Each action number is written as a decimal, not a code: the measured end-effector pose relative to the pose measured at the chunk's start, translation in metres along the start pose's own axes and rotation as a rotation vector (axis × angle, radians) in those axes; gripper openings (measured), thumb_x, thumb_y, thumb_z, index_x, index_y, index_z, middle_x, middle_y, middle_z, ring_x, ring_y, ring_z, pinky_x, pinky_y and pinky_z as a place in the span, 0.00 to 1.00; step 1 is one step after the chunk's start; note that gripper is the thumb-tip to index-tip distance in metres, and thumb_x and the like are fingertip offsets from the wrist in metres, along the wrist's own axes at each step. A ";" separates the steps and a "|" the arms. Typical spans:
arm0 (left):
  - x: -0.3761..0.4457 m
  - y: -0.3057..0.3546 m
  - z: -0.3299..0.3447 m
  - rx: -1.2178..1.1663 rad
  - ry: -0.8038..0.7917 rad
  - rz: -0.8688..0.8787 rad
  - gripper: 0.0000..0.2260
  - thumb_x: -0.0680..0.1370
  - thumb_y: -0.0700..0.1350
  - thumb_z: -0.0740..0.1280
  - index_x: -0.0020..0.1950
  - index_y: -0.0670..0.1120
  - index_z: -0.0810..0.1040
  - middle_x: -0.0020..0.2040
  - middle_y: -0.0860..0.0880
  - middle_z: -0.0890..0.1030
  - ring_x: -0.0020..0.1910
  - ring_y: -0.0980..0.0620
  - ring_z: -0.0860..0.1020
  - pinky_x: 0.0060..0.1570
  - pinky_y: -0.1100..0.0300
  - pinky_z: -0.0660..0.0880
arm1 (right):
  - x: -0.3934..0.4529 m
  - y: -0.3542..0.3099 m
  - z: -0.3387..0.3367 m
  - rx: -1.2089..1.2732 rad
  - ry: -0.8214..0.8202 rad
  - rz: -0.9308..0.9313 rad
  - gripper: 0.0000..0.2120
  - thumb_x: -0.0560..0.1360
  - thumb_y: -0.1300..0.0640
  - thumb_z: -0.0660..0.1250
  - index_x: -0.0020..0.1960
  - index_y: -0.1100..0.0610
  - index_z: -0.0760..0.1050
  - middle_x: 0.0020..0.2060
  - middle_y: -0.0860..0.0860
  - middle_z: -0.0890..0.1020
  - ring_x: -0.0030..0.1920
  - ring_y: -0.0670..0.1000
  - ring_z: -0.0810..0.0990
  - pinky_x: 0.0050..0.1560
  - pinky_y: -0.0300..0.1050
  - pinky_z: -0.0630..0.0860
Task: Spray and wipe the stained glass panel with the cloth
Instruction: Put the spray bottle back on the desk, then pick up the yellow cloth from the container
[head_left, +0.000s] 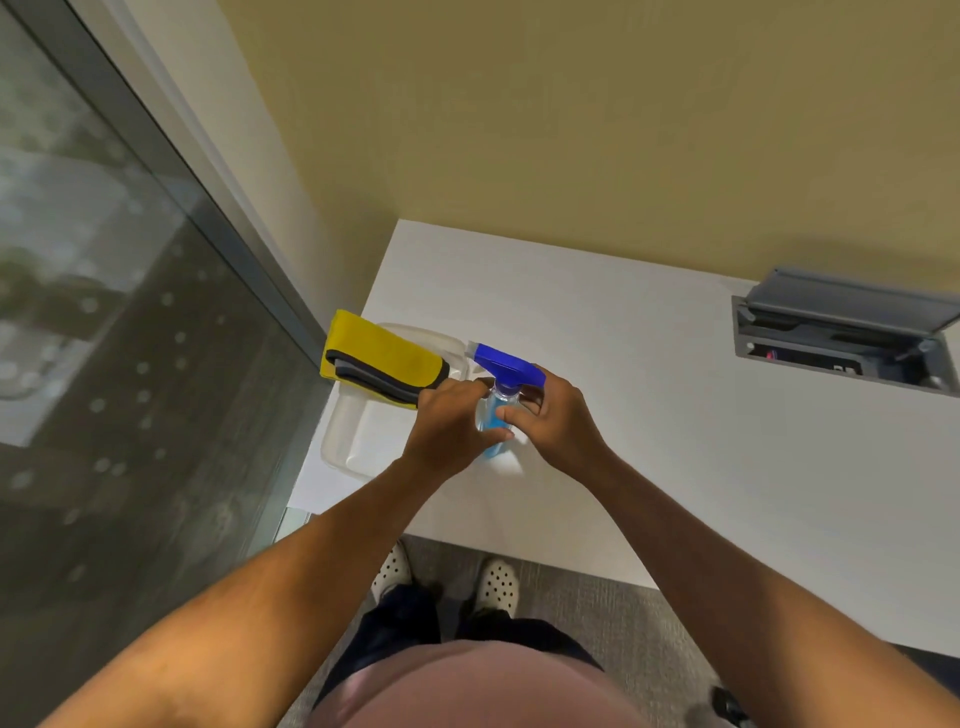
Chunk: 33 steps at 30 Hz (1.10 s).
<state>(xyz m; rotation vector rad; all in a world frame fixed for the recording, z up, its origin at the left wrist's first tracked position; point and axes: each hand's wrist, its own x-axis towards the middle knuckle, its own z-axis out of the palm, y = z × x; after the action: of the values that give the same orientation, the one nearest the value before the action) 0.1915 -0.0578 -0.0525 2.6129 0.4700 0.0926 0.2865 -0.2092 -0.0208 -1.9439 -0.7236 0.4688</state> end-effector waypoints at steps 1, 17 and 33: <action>-0.001 -0.001 0.001 0.003 0.024 0.010 0.30 0.73 0.59 0.80 0.65 0.39 0.84 0.58 0.41 0.89 0.58 0.40 0.86 0.59 0.46 0.77 | 0.001 0.000 0.001 -0.027 0.001 -0.005 0.25 0.76 0.65 0.77 0.71 0.65 0.76 0.54 0.50 0.83 0.51 0.48 0.83 0.53 0.26 0.77; -0.011 -0.091 -0.073 0.019 0.322 -0.166 0.26 0.70 0.51 0.83 0.65 0.45 0.84 0.71 0.40 0.80 0.73 0.35 0.76 0.65 0.36 0.72 | -0.039 -0.019 0.043 0.000 0.391 0.422 0.15 0.71 0.62 0.77 0.45 0.52 0.71 0.40 0.52 0.77 0.37 0.47 0.72 0.39 0.46 0.71; 0.013 -0.134 -0.115 -0.895 0.129 -0.518 0.04 0.72 0.45 0.78 0.45 0.49 0.86 0.35 0.54 0.83 0.40 0.49 0.81 0.49 0.52 0.82 | 0.038 -0.082 0.148 -0.224 0.119 0.072 0.24 0.74 0.56 0.77 0.68 0.52 0.75 0.62 0.48 0.80 0.58 0.47 0.79 0.57 0.41 0.76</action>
<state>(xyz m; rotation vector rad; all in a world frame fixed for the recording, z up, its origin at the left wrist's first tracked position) 0.1452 0.1086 -0.0144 1.5694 0.8890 0.2359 0.2025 -0.0574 -0.0160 -2.1937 -0.6533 0.3224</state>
